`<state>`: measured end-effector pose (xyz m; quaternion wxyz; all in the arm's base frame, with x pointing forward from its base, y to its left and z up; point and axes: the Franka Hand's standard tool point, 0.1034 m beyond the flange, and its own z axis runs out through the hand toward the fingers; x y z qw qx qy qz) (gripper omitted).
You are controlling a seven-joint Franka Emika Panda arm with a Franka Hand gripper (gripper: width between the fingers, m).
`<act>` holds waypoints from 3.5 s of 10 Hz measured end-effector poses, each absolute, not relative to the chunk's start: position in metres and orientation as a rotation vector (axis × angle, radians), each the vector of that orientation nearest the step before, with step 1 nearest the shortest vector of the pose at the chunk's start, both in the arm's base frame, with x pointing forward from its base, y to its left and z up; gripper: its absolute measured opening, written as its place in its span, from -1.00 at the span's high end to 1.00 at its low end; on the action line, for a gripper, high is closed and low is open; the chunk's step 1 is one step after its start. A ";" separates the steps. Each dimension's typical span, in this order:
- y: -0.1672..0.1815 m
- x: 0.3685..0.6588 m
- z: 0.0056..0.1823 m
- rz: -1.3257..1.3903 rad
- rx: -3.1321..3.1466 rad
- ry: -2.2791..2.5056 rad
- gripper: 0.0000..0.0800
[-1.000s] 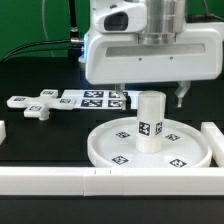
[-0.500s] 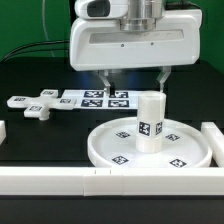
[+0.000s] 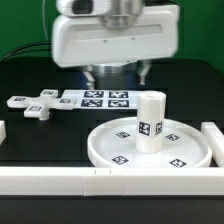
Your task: Assemble round table
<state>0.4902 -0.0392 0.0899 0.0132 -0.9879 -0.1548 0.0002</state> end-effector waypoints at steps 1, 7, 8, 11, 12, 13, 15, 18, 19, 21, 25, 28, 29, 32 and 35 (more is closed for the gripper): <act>-0.054 0.488 0.089 0.003 -3.078 -0.493 -0.62; -0.099 0.470 0.076 0.012 -3.034 -0.665 -0.62; -0.117 0.462 0.071 0.015 -3.029 -0.696 -0.62; -0.143 0.455 0.064 0.019 -3.004 -0.763 -0.62; -0.142 0.455 0.063 0.021 -3.003 -0.765 -0.62; -0.146 0.455 0.062 0.015 -2.994 -0.829 -0.62; -0.160 0.454 0.060 -0.041 -3.003 -0.965 -0.62; -0.160 0.446 0.057 -0.069 -3.009 -1.029 -0.62; -0.160 0.446 0.057 -0.068 -3.008 -1.029 -0.62; -0.154 0.438 0.052 -0.048 -2.996 -1.035 -0.62; -0.152 0.425 0.045 -0.029 -2.984 -1.054 -0.62; -0.152 0.424 0.043 -0.023 -2.982 -1.053 -0.62; -0.152 0.422 0.041 -0.016 -2.980 -1.052 -0.62; -0.153 0.418 0.032 0.009 -2.974 -1.046 -0.62; -0.155 0.417 0.028 0.019 -2.973 -1.041 -0.62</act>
Offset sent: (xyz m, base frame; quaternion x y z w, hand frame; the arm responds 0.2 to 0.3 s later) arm 0.0000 0.0000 0.0000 0.0000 0.0000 0.0000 1.0000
